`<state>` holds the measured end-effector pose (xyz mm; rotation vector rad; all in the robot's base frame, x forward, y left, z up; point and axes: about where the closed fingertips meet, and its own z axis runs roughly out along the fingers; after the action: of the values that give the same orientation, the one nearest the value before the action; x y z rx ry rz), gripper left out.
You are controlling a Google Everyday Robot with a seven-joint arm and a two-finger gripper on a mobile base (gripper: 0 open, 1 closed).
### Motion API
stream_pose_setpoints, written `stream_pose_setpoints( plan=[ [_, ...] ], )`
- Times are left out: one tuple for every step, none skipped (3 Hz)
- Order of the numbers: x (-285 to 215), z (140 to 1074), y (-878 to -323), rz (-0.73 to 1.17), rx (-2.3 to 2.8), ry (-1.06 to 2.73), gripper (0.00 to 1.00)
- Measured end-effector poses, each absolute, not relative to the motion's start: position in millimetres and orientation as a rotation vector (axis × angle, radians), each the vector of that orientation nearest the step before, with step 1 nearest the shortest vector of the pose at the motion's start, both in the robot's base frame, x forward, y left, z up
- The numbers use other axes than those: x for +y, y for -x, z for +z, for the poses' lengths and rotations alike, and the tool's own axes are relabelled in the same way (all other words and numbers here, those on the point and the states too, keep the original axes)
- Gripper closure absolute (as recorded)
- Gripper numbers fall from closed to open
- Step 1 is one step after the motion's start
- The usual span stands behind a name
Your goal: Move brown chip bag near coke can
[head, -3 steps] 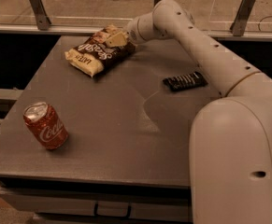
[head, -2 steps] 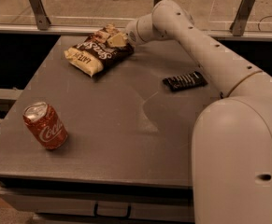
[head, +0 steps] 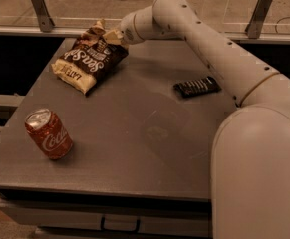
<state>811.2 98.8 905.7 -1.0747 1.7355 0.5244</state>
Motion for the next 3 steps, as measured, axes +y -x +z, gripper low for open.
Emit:
stream_pose_setpoints(
  plan=[
    [133.8,910.8,-781.2,0.613,1.696,1.167,1.00],
    [150.9,906.2,-753.7,0.687,1.690,1.226,1.00],
    [155.8,898.2,-736.9,0.730,1.694,1.318,1.00]
  ],
)
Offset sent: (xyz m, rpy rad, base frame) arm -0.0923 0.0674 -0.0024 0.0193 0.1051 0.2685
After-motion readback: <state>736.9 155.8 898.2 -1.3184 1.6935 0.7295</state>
